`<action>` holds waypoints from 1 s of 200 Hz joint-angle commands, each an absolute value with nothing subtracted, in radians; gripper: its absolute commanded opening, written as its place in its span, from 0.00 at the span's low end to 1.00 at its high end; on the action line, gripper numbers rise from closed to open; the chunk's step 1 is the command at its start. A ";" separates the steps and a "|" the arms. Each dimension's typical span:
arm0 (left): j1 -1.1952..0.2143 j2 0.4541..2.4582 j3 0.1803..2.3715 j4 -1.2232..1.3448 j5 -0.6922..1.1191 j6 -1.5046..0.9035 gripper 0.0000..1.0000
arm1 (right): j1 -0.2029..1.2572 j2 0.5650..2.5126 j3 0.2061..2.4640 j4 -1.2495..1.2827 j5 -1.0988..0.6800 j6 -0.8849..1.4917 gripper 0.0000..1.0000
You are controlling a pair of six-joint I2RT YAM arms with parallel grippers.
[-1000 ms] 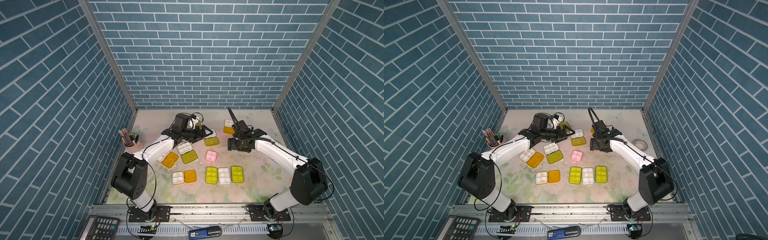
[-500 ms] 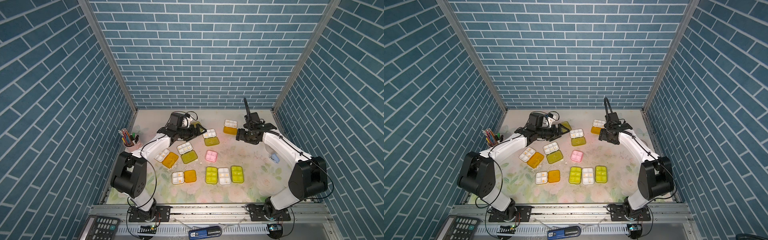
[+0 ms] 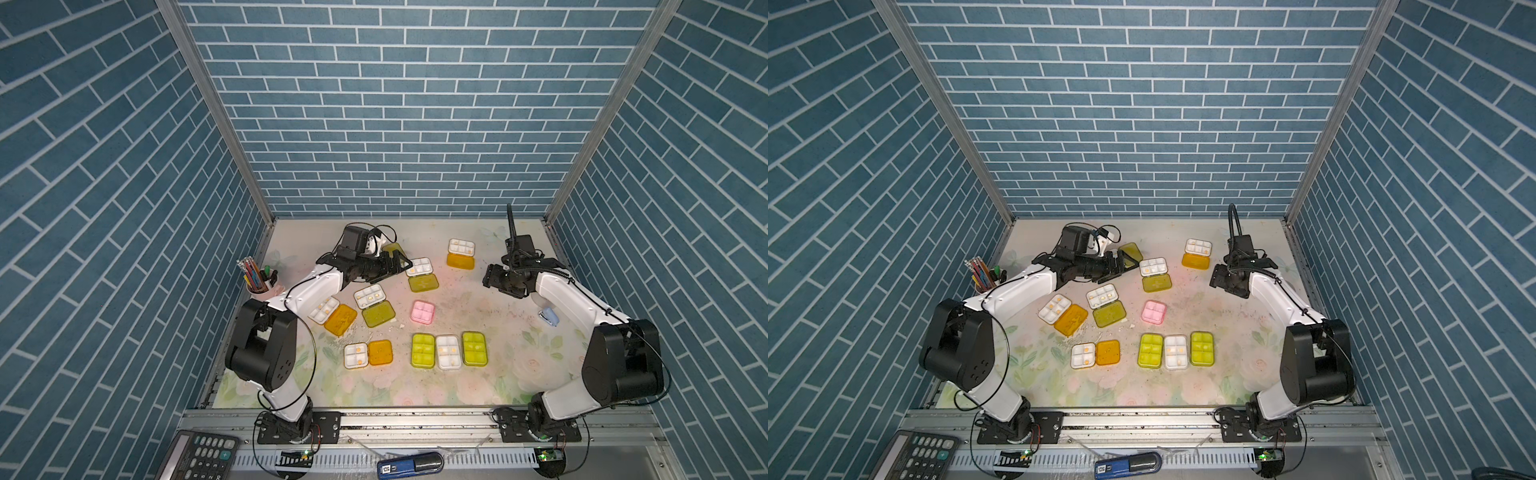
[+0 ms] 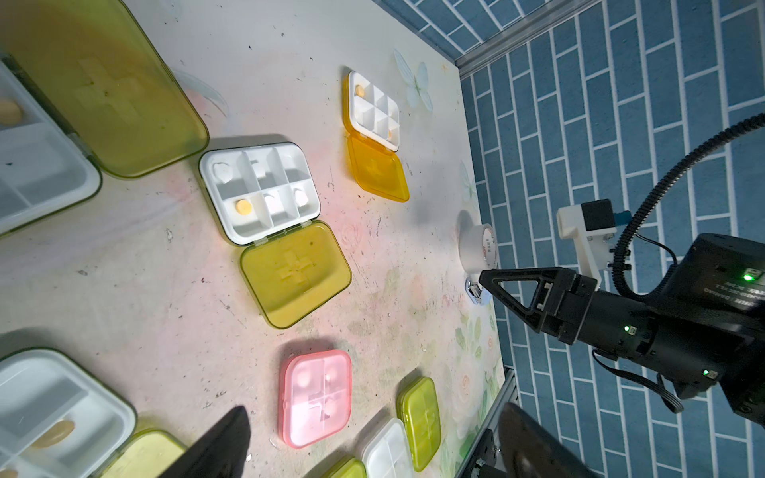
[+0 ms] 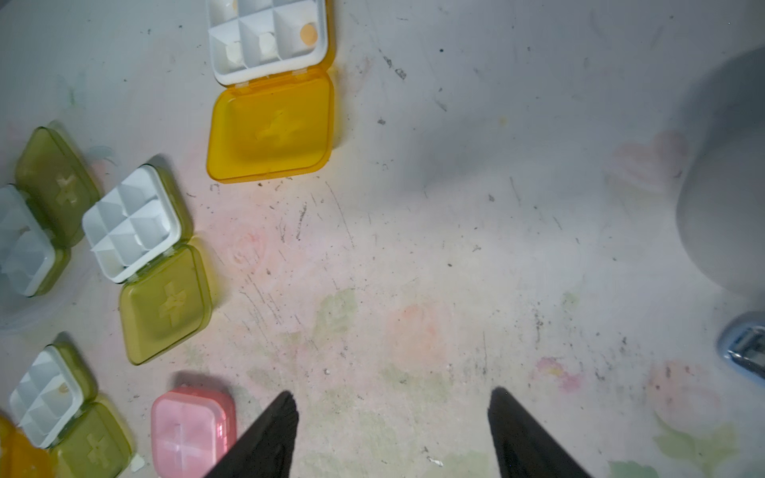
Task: Close pillboxes
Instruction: Adjust the pillbox at the center of the board.
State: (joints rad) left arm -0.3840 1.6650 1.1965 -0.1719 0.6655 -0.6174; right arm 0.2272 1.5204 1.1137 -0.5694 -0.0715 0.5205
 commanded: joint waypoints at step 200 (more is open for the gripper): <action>-0.449 1.968 1.264 -0.088 0.564 -0.754 0.95 | 0.229 1.646 1.274 -0.451 -0.213 0.567 0.77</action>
